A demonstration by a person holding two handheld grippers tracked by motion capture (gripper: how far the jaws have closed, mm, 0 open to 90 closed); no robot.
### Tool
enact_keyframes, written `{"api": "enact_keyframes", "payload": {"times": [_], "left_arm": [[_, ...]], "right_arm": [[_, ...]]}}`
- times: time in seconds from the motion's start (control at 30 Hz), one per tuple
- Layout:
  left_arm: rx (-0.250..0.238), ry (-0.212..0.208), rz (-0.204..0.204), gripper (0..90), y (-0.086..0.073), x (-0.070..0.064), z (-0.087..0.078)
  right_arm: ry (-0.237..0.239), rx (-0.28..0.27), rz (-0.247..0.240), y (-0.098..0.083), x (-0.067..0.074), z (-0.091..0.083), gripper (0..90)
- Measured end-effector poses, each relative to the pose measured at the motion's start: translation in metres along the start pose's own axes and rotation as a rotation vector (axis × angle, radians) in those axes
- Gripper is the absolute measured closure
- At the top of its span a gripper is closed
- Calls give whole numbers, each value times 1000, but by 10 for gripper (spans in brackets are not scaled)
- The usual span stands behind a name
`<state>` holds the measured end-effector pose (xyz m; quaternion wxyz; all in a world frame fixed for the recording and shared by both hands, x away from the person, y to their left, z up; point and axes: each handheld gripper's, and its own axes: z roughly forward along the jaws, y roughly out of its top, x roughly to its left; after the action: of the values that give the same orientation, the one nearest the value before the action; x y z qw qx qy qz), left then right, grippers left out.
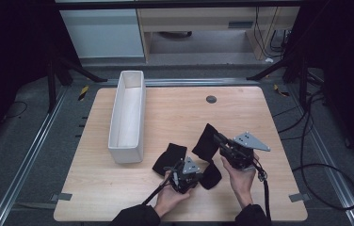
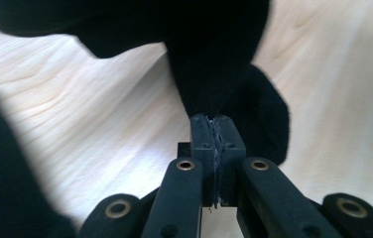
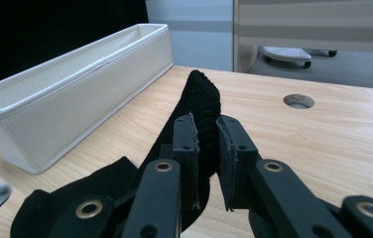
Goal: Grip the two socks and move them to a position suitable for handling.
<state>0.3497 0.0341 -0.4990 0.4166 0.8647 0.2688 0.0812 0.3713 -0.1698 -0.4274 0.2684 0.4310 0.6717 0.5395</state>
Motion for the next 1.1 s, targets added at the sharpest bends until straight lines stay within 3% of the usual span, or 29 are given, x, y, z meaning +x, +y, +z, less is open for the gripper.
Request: {"api": "enact_keyframes", "payload": {"times": [0.13, 0.23, 0.33, 0.6, 0.73, 0.97, 1.1], "left_arm": [[-30, -58, 16, 886, 2, -11, -5], [-36, -76, 25, 886, 2, -15, -9], [-46, -107, -13, 885, 0, -12, -14], [12, -99, -71, 882, -10, 1, -17], [41, -79, -58, 871, -14, 2, -17], [57, -41, -49, 836, -17, 2, -20], [67, -33, -55, 807, -20, 6, -25]], "right_arm": [[-14, -10, 3, 3, 0, -3, 791], [-40, -5, -2, 4, 0, -6, 789], [-72, 10, -18, 2, -2, -7, 786], [-129, 69, -18, -8, -1, 9, 776], [-142, 84, -19, -10, 2, 18, 766], [-121, 120, -50, -14, 15, 35, 733], [-67, 136, -47, -19, 16, 41, 626]]}}
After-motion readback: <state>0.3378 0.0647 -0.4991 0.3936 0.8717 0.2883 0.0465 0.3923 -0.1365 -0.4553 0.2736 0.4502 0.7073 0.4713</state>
